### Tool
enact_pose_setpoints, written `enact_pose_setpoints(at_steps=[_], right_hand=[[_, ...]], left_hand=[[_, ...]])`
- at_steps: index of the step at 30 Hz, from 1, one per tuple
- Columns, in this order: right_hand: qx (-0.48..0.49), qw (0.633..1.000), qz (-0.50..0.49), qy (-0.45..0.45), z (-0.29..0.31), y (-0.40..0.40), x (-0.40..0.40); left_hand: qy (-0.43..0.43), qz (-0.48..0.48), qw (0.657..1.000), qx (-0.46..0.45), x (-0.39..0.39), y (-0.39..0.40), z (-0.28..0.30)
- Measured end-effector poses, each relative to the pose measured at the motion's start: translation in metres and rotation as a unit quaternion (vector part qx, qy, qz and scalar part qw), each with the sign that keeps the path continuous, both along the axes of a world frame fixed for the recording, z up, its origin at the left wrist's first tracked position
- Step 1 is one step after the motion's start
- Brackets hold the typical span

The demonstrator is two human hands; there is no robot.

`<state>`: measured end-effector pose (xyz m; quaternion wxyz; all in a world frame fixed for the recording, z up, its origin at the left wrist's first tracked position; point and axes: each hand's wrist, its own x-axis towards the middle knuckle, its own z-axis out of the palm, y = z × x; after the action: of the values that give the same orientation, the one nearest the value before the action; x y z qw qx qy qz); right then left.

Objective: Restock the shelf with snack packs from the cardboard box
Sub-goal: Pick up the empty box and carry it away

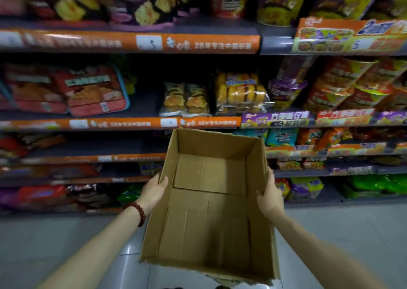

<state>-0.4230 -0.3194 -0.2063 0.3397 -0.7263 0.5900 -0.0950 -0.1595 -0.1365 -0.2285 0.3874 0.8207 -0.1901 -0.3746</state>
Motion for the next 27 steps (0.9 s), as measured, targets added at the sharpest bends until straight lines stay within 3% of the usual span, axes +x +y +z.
enact_pose_setpoints(at_steps=[9,17,20,27], right_hand=[[0.037,0.98,0.194,-0.022,-0.018,0.026,0.075],[0.014,0.929,0.368,-0.025,-0.016,0.08,0.16],[0.009,0.903,0.428,-0.031,-0.007,0.11,0.207],[-0.009,0.845,0.534,-0.041,0.022,0.19,0.315]], left_hand=[[0.05,0.232,0.971,-0.024,-0.008,0.095,0.013],[0.081,0.442,0.89,-0.073,-0.031,0.19,0.025],[0.067,0.495,0.863,-0.076,-0.033,0.22,0.047],[0.051,0.58,0.81,-0.072,0.006,0.321,0.025]])
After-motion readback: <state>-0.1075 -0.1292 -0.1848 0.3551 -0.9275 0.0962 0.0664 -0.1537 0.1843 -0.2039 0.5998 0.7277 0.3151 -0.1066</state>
